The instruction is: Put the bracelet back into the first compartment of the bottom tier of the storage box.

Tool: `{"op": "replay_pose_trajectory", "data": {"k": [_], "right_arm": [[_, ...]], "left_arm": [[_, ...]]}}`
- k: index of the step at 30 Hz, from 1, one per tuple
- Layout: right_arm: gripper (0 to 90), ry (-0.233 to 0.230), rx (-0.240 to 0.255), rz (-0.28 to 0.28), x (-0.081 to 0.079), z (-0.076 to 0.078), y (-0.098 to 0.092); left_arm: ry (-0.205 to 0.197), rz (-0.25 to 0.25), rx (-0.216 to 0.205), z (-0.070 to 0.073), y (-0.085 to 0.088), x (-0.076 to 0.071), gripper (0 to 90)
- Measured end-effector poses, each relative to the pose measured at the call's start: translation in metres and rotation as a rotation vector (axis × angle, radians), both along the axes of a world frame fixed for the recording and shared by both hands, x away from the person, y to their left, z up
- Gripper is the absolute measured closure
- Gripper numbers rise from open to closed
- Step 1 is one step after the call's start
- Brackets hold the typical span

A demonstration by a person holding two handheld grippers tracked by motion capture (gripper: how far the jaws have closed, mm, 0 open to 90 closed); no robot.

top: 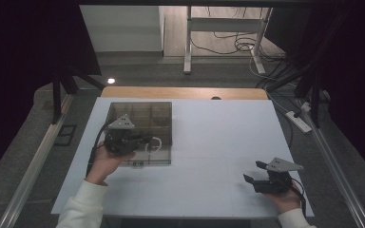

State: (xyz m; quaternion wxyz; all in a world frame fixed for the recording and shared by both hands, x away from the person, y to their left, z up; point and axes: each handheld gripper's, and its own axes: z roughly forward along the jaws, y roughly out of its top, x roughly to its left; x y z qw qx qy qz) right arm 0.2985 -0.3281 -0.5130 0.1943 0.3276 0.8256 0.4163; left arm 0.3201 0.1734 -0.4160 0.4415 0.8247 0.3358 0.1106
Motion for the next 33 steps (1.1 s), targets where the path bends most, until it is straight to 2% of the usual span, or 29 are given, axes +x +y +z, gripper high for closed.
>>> {"op": "replay_pose_trajectory", "data": {"k": [33], "right_arm": [[25.1,-0.005,0.004,-0.003,0.000,0.000,0.000]], "left_arm": [[0.006,0.057,-0.015,-0.002,0.027,-0.006,86.3]]}}
